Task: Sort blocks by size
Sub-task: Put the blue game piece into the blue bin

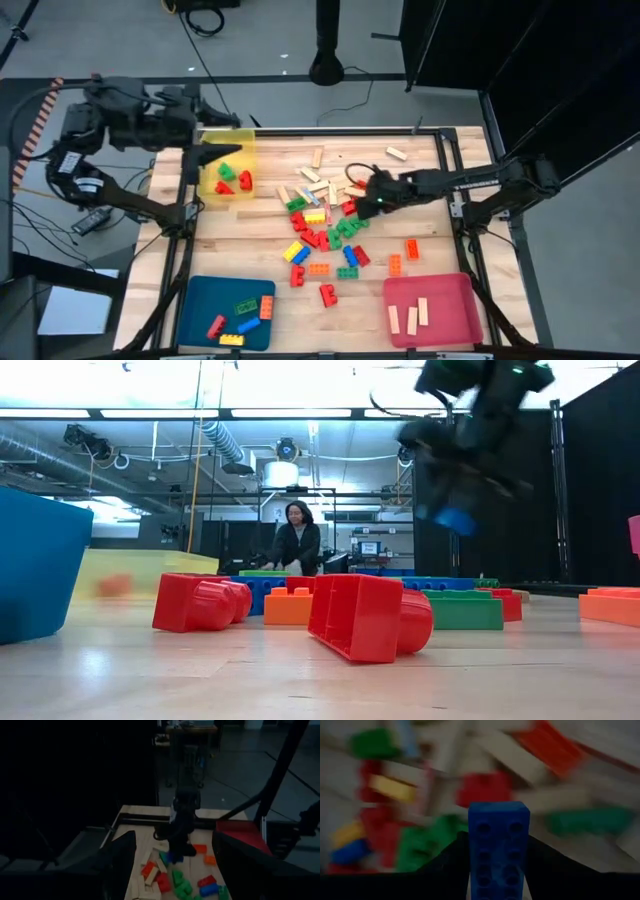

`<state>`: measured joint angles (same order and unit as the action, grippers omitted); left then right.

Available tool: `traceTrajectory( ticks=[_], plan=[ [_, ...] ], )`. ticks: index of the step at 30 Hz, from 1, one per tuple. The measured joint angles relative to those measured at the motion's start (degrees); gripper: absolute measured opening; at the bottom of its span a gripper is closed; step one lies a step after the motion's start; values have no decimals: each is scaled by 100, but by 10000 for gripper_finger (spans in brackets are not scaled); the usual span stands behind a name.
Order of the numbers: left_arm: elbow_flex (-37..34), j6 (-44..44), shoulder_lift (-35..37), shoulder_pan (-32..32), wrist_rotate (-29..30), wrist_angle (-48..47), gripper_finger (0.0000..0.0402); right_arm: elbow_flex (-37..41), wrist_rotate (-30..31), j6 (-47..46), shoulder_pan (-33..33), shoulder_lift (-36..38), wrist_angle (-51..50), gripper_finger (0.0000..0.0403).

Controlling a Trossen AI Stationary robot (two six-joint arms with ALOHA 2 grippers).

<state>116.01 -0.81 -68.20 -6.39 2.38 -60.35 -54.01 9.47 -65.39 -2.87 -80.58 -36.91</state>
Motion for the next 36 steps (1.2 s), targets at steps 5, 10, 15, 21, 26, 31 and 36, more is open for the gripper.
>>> traceTrajectory(
  ticks=[5,10,15,21,26,31,36],
  plan=[
    [0,64,129,0,90,-12,268,-822,-48,1183,149,-780,1211,155],
    [-2,104,161,0,86,-16,268,-1850,-378,2806,456,-1874,2280,155],
    [-2,106,160,0,82,-110,268,-3112,-598,3707,726,-3087,2398,155],
    [-2,106,158,0,78,-180,268,-4658,-728,4628,938,-4334,2598,155],
    [-2,109,167,0,129,-354,268,-5905,-1450,5403,1146,-5325,2872,155],
    [-4,109,165,0,207,-444,268,-7052,-2412,5866,1353,-6212,2879,155],
    [-4,109,189,0,209,-452,268,-7728,-3040,5899,1562,-6880,2874,155]
  ],
)
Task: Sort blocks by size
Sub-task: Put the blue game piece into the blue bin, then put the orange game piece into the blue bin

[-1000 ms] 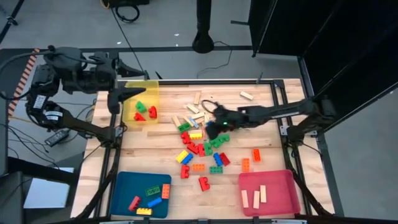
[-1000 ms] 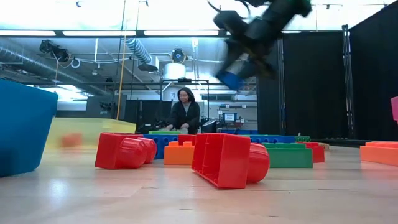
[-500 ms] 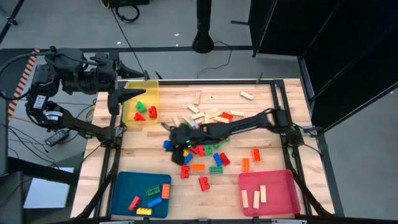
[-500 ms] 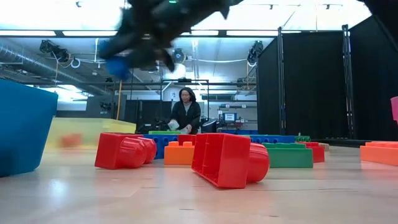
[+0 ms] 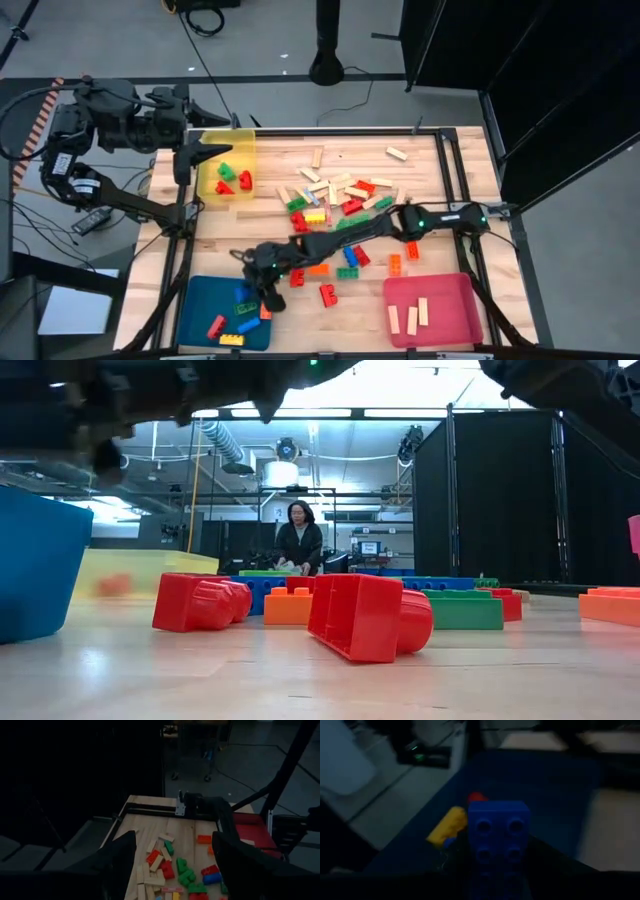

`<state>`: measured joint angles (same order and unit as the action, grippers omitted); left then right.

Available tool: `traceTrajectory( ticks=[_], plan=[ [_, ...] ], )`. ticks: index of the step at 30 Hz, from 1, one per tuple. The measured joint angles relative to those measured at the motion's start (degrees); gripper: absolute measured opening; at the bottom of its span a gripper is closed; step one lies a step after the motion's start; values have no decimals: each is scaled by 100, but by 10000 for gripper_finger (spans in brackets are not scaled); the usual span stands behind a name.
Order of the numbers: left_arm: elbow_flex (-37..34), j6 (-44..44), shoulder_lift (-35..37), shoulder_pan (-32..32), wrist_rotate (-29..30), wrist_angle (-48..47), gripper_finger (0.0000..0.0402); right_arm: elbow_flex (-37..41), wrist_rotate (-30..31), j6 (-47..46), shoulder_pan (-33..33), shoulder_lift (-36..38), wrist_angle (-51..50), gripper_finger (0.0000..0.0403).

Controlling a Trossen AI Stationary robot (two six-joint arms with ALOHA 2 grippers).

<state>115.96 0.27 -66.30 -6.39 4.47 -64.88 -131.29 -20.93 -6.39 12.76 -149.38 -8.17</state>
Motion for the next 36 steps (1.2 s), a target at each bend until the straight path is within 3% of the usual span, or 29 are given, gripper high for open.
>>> traceTrajectory(
  ticks=[7,13,17,22,26,31,36],
  plan=[
    [0,0,-2,0,13,3,268,-122,-175,-220,41,-275,-263,164],
    [0,4,-2,0,13,15,268,-133,180,329,43,-102,-394,304],
    [0,4,-2,0,13,17,268,-202,334,549,-12,267,-942,342],
    [0,4,-2,0,13,17,269,-355,1148,1452,-360,1196,-2972,331],
    [0,4,-2,0,13,15,269,-356,2028,1403,-688,2084,-5043,308],
    [0,2,-2,0,13,13,269,-344,2878,-232,-940,2778,-8143,286],
    [-2,2,-1,2,143,-8,269,710,2751,-1998,-783,3816,-7866,274]
  ],
)
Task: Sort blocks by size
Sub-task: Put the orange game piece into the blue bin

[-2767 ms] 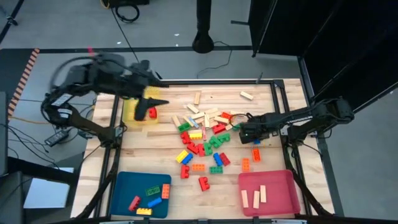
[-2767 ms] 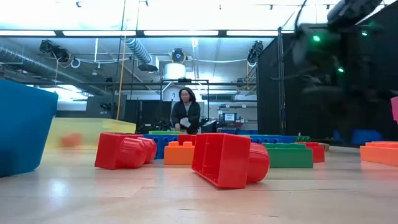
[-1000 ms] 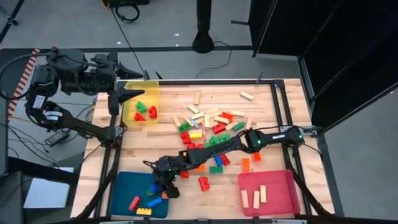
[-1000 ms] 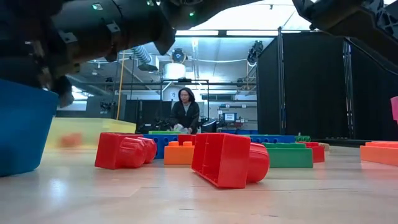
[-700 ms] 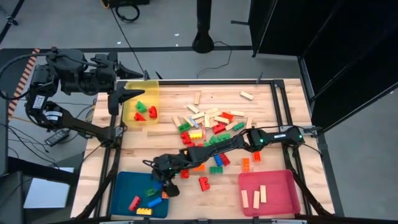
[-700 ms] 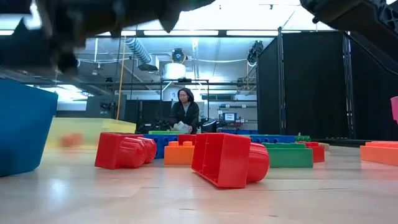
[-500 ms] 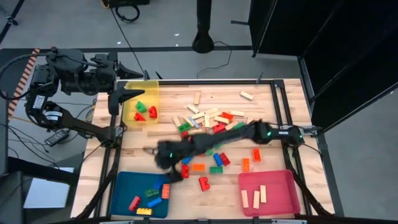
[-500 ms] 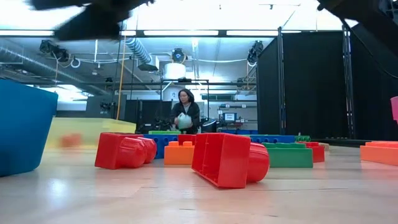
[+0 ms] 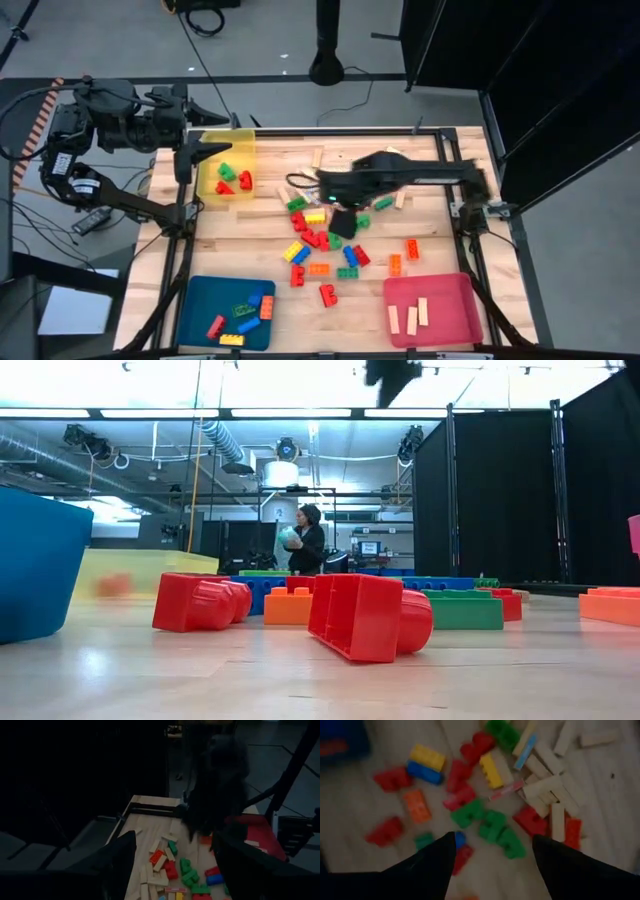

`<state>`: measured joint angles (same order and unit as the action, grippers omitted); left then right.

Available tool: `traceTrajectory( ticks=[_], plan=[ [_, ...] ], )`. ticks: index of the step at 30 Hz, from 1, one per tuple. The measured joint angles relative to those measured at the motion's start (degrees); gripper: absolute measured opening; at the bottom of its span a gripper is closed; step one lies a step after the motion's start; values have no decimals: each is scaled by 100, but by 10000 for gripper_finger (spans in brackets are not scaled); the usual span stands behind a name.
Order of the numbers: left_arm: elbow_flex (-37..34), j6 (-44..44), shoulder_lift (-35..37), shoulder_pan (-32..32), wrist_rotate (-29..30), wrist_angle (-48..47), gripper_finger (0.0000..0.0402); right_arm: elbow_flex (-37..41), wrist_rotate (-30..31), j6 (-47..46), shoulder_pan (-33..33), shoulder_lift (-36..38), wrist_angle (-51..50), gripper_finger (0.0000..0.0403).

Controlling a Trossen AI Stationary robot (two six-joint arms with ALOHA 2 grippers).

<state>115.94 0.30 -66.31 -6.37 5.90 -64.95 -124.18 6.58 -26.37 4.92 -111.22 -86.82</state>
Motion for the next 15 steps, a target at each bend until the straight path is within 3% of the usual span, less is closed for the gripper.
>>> traceTrajectory(
  ticks=[2,6,8,15],
  plan=[
    [0,-4,-2,0,21,-57,269,646,555,-725,188,421,-366,271],
    [0,-7,-2,0,23,-121,269,2397,845,-2371,518,1490,-15,264],
    [0,12,-2,0,45,-130,269,3142,754,-3326,703,2036,-391,261],
    [0,15,-4,0,92,-163,268,5471,-110,-6396,1590,3156,207,260]
  ],
)
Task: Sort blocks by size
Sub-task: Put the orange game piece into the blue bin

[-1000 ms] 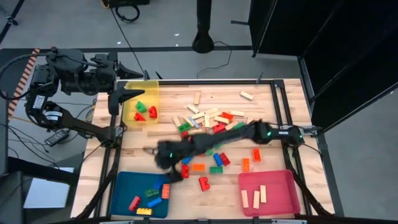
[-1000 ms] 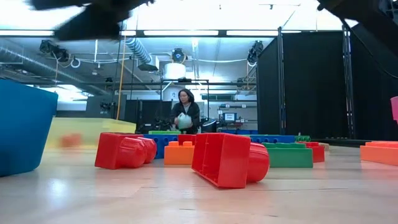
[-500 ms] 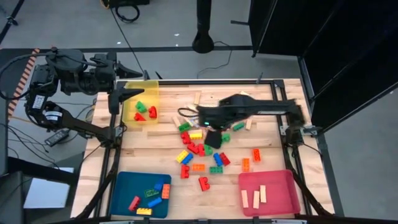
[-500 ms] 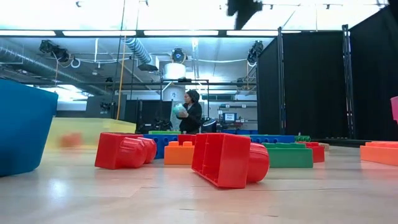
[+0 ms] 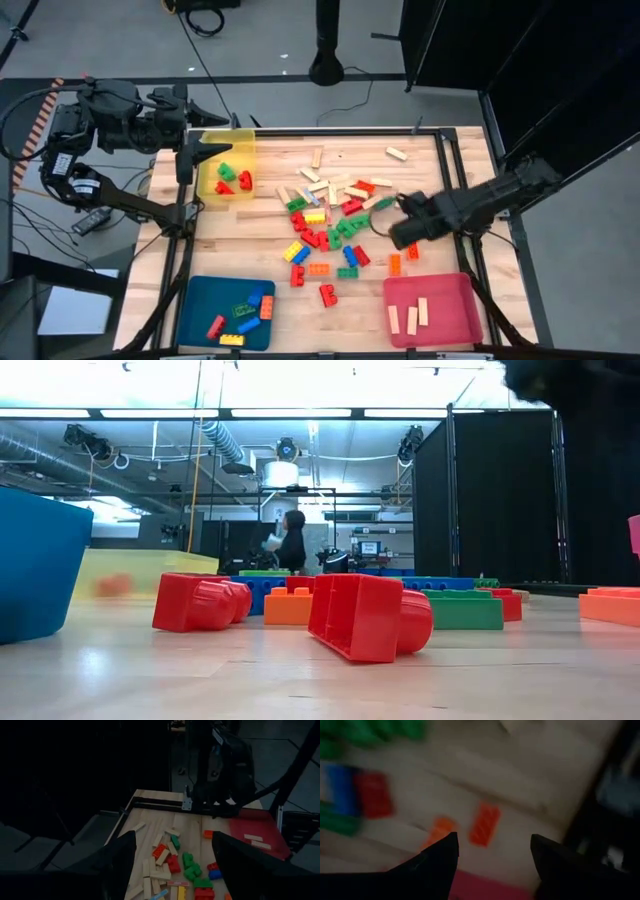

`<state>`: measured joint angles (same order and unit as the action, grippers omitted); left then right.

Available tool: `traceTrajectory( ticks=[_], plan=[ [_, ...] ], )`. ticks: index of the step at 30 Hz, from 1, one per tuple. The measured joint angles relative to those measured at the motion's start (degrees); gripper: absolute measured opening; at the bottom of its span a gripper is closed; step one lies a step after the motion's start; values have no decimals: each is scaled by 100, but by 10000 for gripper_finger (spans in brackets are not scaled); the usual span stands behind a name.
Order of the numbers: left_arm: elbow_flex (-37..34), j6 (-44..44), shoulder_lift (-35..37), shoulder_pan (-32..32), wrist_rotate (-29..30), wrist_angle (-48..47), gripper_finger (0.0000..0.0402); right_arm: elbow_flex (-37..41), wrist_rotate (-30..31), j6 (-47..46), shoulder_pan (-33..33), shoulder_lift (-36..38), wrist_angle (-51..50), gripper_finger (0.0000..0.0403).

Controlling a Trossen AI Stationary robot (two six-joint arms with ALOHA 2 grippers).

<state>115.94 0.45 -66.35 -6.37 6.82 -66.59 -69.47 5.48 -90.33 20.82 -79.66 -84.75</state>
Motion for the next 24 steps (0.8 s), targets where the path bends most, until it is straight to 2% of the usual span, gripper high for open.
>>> traceTrajectory(
  ticks=[3,10,17,24],
  plan=[
    [0,2,-2,0,23,0,268,635,-425,-669,391,-33,478,261],
    [0,3,-9,0,123,-31,268,1507,-536,-1396,657,-302,2030,264],
    [0,4,-9,0,123,-28,268,2016,-545,-1369,475,-820,2311,273],
    [0,25,-9,0,124,-32,268,2398,-491,-1164,200,-819,2899,282]
  ],
)
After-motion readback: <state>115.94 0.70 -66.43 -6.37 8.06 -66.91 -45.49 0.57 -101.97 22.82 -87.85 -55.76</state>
